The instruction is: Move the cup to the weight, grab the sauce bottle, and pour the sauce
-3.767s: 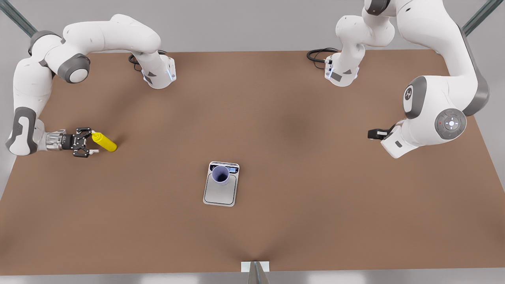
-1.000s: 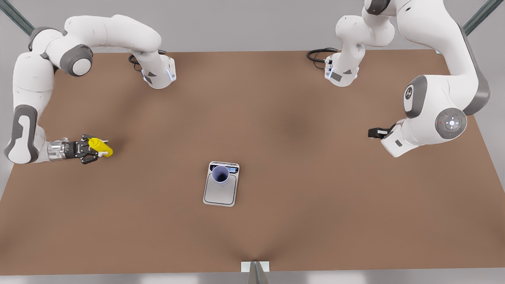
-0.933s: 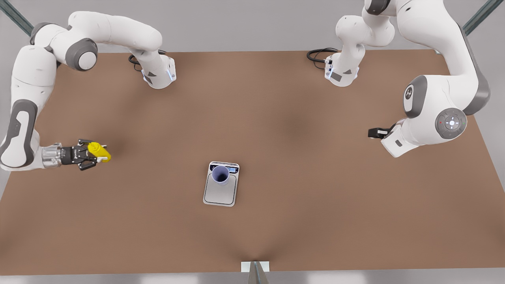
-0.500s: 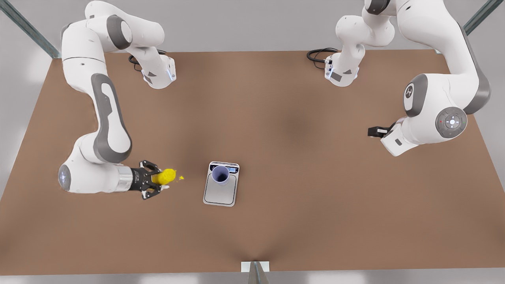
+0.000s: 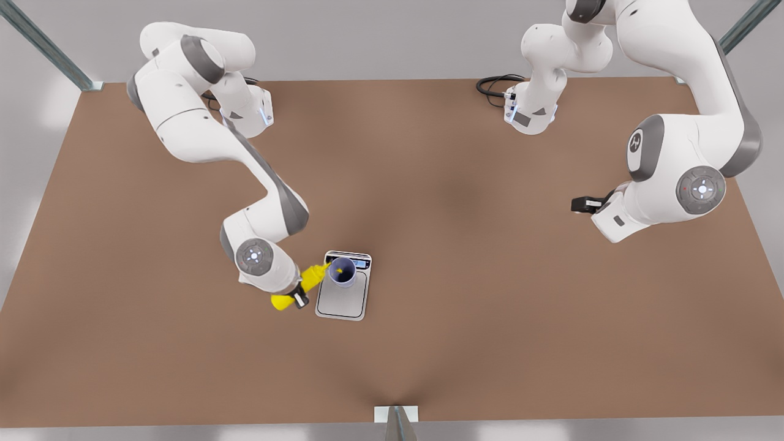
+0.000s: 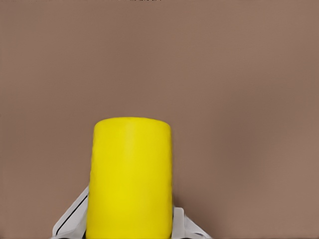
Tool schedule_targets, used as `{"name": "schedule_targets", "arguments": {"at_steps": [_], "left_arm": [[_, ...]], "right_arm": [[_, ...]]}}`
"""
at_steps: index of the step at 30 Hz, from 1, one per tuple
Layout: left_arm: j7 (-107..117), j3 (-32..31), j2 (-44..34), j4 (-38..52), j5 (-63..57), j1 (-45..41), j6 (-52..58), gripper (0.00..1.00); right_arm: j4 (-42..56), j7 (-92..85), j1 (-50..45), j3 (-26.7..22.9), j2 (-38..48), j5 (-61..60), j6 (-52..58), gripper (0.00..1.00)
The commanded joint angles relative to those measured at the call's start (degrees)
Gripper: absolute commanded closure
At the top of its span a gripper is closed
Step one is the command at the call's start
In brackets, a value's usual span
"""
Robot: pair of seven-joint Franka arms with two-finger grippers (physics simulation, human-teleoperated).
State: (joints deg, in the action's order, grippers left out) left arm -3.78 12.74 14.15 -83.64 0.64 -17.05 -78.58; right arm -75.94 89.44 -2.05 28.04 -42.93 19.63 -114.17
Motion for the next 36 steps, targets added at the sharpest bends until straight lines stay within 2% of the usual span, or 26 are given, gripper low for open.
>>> {"name": "schedule_targets", "arguments": {"at_steps": [1, 9, 16, 20, 21, 26, 30, 32, 36], "left_arm": [[0.00, 0.00, 0.00, -0.03, -0.02, 0.00, 0.00, 0.00], [-0.09, 0.00, 0.00, 0.05, 0.41, 0.00, 0.62, 0.00], [-0.53, 0.00, 0.17, 0.05, 0.50, 0.00, 0.71, 0.00], [-0.79, 0.09, 0.17, 0.05, 0.50, 0.00, 0.79, 0.00], [-0.70, 0.09, 0.09, -0.03, 0.50, 0.00, 0.88, 0.00], [-0.70, 0.09, 0.08, 0.14, 0.50, 0.00, 1.41, 0.00], [-0.70, 0.09, 0.00, 0.23, 0.50, 0.00, 1.50, 0.00], [-0.62, 0.00, 0.00, 0.23, 0.50, 0.00, 1.50, 0.00], [-0.62, 0.00, 0.00, 0.32, 0.59, 0.00, 1.85, 0.00]], "right_arm": [[0.00, 0.21, -0.05, 0.00, -0.14, 0.58, -0.08, 0.56], [1.94, 5.66, -1.72, 0.52, -2.07, 3.22, -0.88, 0.56], [1.76, 12.69, -1.72, 1.05, -1.99, 11.66, -1.93, 0.56], [1.06, 16.03, -1.81, 2.81, -2.34, 14.38, -1.93, 0.55], [0.88, 16.12, -1.81, 4.65, -2.60, 16.93, -1.93, 0.55], [0.44, 16.82, -2.69, 4.83, -3.04, 19.83, -1.84, 0.55], [-1.93, 15.95, -2.08, 4.83, -2.16, 21.50, -2.11, 0.55], [-6.50, 14.80, 0.03, 4.83, 0.21, 21.50, -5.27, 0.55], [-6.85, 14.98, -0.41, 4.83, -0.14, 22.38, -5.18, 0.55]]}}
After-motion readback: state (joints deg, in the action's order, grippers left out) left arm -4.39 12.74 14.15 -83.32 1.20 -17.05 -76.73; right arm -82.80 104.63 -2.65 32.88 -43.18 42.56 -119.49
